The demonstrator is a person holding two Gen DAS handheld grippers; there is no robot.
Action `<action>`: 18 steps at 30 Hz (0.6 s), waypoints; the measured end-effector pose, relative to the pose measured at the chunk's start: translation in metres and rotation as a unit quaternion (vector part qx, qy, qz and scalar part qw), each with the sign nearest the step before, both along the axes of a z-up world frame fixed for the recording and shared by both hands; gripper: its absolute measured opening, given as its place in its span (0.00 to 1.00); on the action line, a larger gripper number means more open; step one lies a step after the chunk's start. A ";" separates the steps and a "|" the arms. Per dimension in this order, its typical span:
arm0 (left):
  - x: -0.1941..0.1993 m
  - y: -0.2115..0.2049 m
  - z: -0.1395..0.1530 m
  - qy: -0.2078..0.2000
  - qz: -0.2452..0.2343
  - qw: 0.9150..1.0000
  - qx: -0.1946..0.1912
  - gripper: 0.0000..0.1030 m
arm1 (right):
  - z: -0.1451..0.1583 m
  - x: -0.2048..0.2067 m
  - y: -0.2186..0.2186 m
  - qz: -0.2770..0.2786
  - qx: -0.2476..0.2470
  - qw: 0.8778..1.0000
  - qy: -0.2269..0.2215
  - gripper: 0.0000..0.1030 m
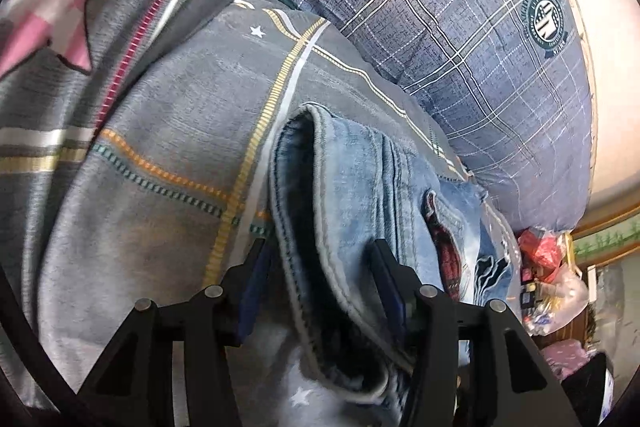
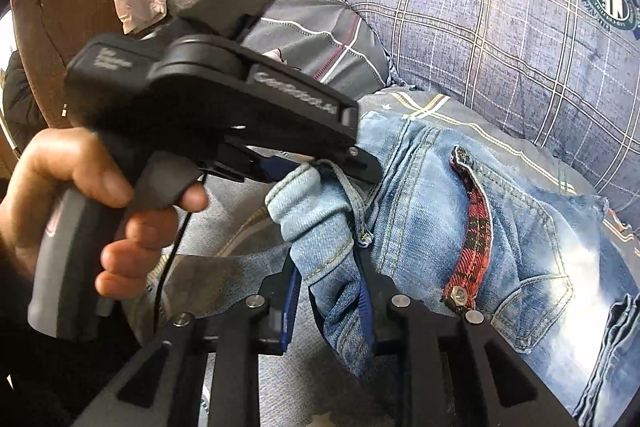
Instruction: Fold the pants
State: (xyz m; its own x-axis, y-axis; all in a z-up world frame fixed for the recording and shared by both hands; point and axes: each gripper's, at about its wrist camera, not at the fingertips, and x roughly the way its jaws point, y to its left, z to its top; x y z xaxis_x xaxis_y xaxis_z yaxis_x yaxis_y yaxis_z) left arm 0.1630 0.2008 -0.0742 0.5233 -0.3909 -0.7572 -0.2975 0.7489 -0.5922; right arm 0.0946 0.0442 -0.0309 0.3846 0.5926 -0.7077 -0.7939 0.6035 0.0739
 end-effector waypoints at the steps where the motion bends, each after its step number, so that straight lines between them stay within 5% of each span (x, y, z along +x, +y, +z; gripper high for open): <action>1: 0.003 -0.002 0.000 -0.002 0.003 1.000 -0.004 0.51 | 0.002 -0.004 -0.002 -0.001 0.001 1.000 -0.001 0.26; 3: 0.007 -0.003 0.001 -0.007 0.005 1.000 -0.002 0.49 | 0.003 -0.005 -0.004 -0.001 0.002 1.000 0.000 0.26; 5: 0.009 -0.008 0.005 -0.019 0.001 1.000 0.002 0.21 | 0.004 -0.005 -0.004 -0.001 0.003 1.000 -0.001 0.26; 7: 0.009 -0.012 0.010 -0.033 -0.004 0.999 0.015 0.12 | 0.005 -0.006 -0.005 -0.002 0.004 1.000 -0.002 0.26; 11: 0.006 -0.019 0.019 -0.049 -0.012 0.997 0.052 0.09 | 0.007 -0.010 -0.009 -0.007 0.008 1.000 -0.001 0.26; 18: 0.000 -0.021 0.028 -0.065 -0.020 0.996 0.058 0.09 | 0.013 -0.005 -0.011 -0.009 0.011 1.000 0.002 0.26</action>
State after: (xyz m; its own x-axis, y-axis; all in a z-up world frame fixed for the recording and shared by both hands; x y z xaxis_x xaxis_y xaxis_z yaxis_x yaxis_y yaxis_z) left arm 0.1626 0.1795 -0.0461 0.6053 -0.3269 -0.7258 -0.1925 0.8247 -0.5319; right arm 0.0894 0.0331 -0.0182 0.3930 0.6018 -0.6953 -0.7828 0.6157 0.0905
